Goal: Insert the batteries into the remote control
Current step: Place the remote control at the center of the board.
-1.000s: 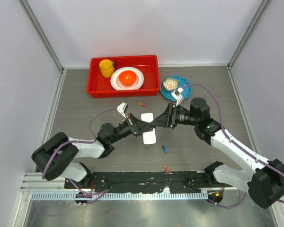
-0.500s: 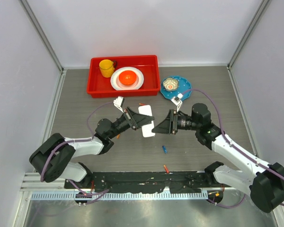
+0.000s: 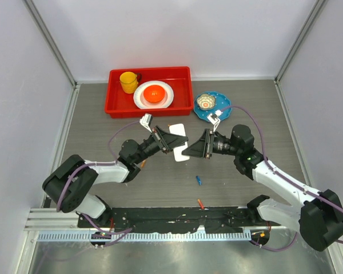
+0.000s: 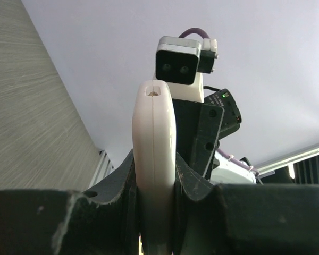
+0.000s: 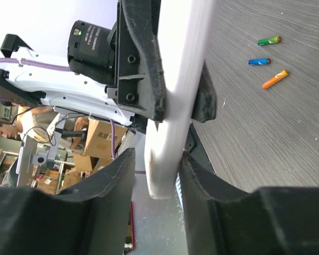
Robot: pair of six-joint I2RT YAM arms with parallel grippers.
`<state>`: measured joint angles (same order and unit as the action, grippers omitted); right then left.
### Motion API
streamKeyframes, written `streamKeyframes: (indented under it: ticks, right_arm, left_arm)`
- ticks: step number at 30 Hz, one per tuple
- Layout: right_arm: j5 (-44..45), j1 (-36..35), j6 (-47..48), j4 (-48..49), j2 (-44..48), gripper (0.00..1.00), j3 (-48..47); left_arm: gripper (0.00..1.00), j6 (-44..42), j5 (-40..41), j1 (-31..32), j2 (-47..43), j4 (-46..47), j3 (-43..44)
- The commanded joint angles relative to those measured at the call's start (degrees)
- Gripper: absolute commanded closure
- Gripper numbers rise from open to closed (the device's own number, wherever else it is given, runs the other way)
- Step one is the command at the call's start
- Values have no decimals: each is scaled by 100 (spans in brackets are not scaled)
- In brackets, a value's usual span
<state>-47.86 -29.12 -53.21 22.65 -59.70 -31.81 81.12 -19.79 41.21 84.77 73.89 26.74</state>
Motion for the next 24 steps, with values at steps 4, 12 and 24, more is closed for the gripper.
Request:
streamKeyframes:
  ticks: [4, 12, 24]
  right_arm:
    - [-22, 3, -304, 934, -349, 66, -27]
    - [-84, 3, -41, 384, -253, 99, -149]
    - [1315, 3, 2029, -3460, 425, 99, -1640]
  left_arm:
    - [100, 193, -130, -17, 66, 943, 103]
    - [69, 334, -174, -87, 250, 996, 174]
    - [0, 817, -25, -570, 418, 1471, -28]
